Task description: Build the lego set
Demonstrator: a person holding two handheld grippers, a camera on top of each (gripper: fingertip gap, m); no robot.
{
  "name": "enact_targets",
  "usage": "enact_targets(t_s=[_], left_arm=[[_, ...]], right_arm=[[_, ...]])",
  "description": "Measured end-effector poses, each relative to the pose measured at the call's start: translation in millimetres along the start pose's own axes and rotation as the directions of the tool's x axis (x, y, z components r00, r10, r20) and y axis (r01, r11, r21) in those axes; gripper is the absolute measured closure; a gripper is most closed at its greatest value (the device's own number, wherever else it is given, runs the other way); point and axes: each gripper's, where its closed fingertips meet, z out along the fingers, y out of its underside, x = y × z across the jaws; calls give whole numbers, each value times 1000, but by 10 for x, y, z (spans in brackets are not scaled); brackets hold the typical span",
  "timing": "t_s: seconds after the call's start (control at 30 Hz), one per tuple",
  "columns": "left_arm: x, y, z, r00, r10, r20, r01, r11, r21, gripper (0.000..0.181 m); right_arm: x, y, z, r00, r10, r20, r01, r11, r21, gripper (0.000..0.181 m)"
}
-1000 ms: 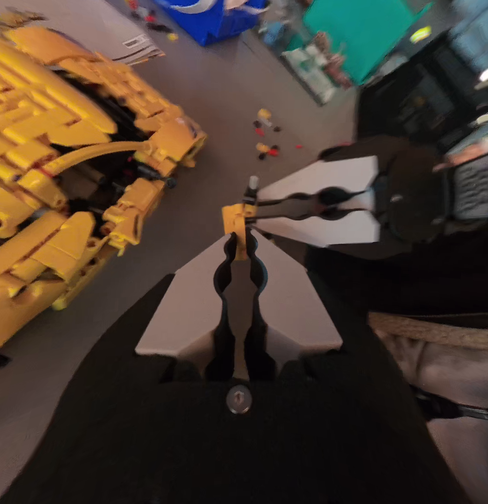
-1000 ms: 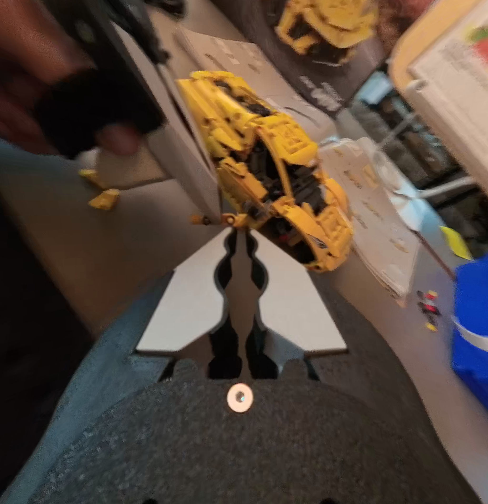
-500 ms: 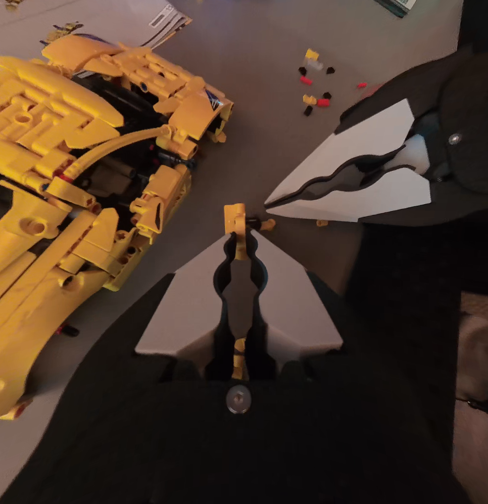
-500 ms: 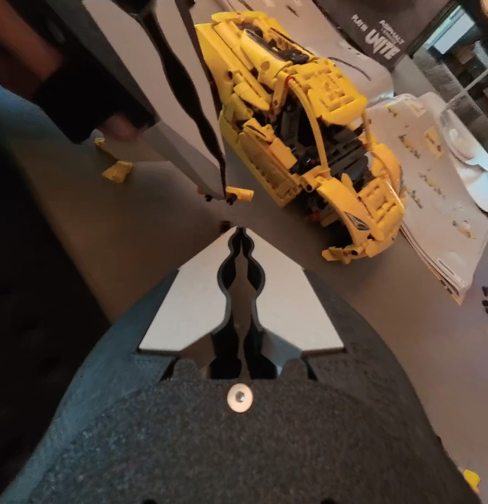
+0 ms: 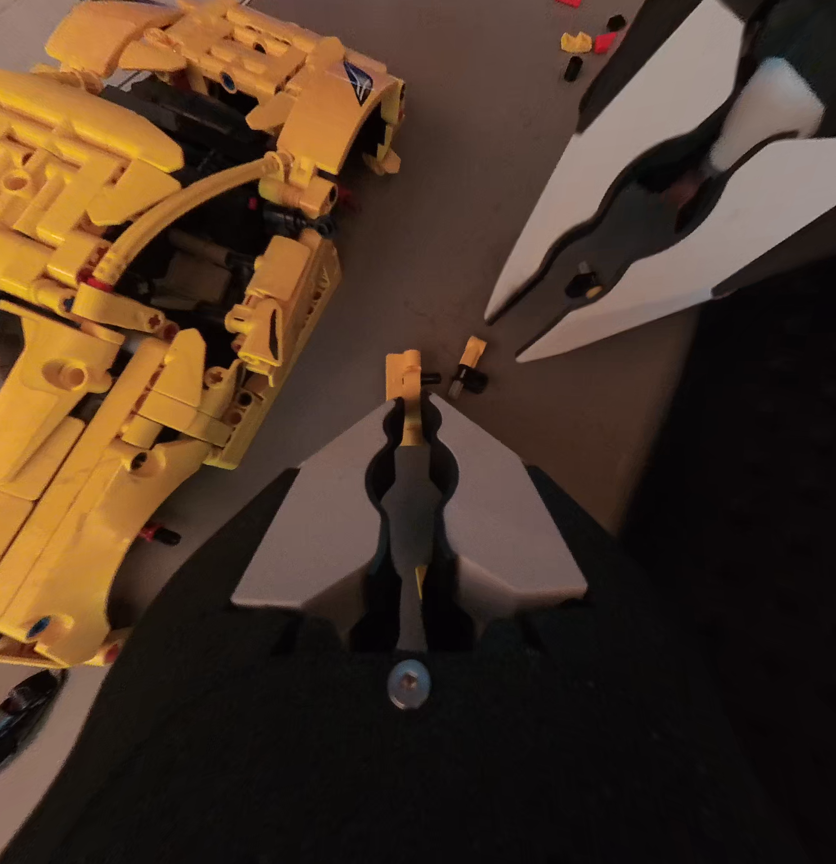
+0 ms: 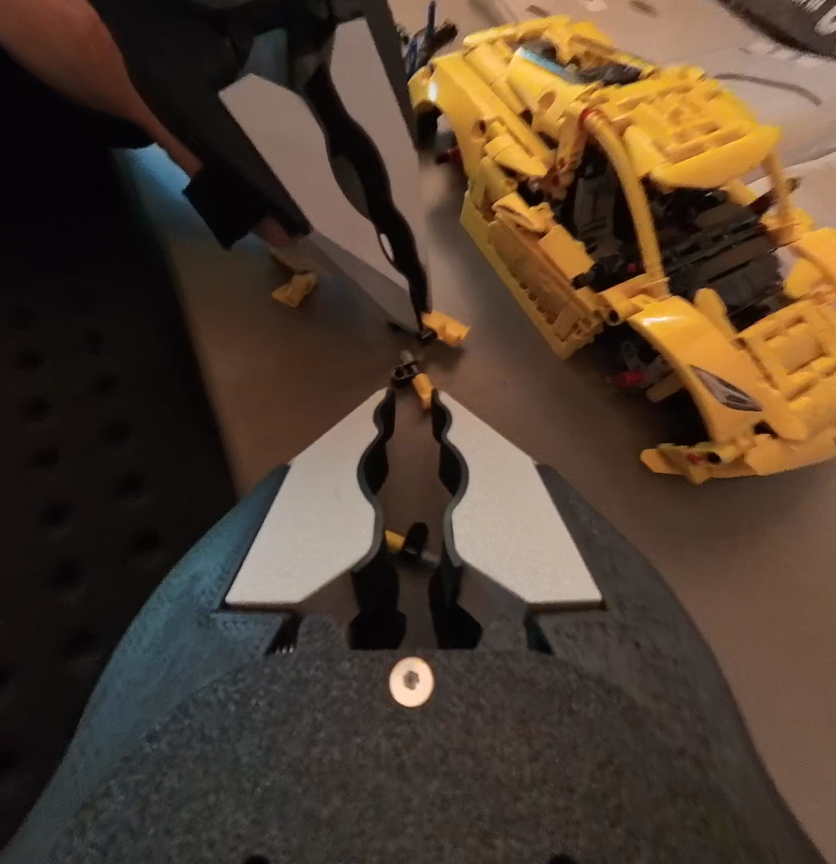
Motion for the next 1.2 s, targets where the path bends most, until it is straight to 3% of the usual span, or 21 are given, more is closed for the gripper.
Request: enact_targets(t_s=[0.1,0.37,0.57,0.7,0.77,0.83,0.93,1.2], left_arm=[[20,7,11,1000,11,-1,-11,1000,-6,175],[234,19,40,995,35,-90,-37,999,-17,175],[123,18,28,999,28,-41,-28,1000,-14,175],[56,29,22,998,68,4,-68,998,-20,175],[69,36,17,993,120,0,-120,993,-21,175],[104,46,14,983,181,-11,-181,983,-22,175],[171,49,17,977,208,-46,-208,978,-11,175],[267,54,23,946,319,-64,-320,948,6,174]], right_arm=[[-131,62,29,995,35,92,-31,998,-51,169],[-50,73,97,998,33,56,-29,997,-77,148],[81,16,80,997,44,-58,-48,996,-70,154],[85,62,141,995,90,-45,-96,987,-127,171],[24,64,128,1000,14,1,-13,991,-131,173],[-158,70,96,988,-74,136,92,987,-130,173],[-260,74,73,959,-99,267,132,985,-110,174],[-261,61,108,927,-143,347,211,963,-167,173]])
